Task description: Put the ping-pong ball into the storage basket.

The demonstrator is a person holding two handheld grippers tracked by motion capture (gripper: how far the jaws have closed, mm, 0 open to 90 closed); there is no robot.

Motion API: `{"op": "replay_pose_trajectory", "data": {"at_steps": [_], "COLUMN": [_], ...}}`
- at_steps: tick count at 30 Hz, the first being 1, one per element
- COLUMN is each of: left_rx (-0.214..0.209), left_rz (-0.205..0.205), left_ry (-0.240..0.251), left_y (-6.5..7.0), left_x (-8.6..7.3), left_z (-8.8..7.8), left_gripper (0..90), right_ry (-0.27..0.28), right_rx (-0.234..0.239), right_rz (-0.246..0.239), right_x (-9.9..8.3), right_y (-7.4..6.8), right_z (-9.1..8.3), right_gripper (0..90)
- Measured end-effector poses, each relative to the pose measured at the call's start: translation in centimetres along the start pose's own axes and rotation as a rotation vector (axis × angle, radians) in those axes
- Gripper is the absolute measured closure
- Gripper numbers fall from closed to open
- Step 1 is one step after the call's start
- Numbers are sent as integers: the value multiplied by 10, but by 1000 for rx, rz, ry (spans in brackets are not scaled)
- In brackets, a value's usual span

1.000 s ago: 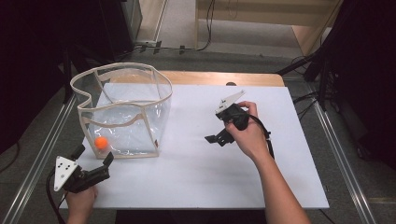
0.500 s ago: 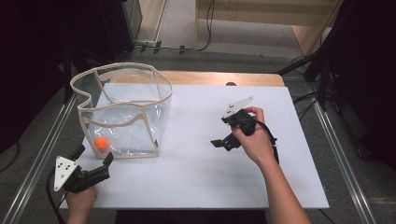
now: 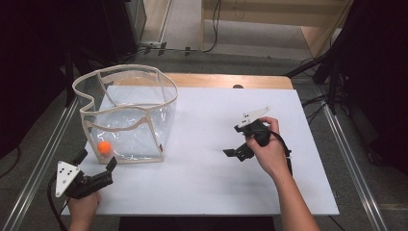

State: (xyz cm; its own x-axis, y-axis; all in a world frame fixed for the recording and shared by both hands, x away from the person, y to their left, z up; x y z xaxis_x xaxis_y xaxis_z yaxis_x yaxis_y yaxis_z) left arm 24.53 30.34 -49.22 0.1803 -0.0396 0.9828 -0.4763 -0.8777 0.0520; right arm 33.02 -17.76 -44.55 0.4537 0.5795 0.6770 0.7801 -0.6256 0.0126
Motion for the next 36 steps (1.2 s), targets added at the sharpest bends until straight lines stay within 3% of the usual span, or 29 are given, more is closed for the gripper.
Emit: {"op": "replay_pose_trajectory", "data": {"at_steps": [36], "left_rx": [0], "left_rz": [3], "left_ry": [-1], "left_y": [0], "left_x": [0], "left_z": [0], "left_gripper": [0], "right_ry": [93], "right_rx": [-41], "right_rz": [104], "right_x": [-66], "right_y": [7], "right_z": [-16], "right_gripper": [0]}}
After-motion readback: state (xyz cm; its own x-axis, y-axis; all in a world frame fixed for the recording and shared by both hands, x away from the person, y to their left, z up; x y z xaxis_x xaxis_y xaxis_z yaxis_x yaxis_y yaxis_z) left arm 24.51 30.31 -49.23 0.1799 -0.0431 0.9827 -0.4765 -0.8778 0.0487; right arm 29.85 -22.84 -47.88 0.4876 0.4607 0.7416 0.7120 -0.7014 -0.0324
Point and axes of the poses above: each handheld gripper's, and its own axes: z roughly forward along the jaws, x roughly out of its top, y roughly to its right, the point moved 2 cm from there along z, roughly forward along the jaws, and after that the axes turned 10 degrees about -x, right-handed, at the moved point
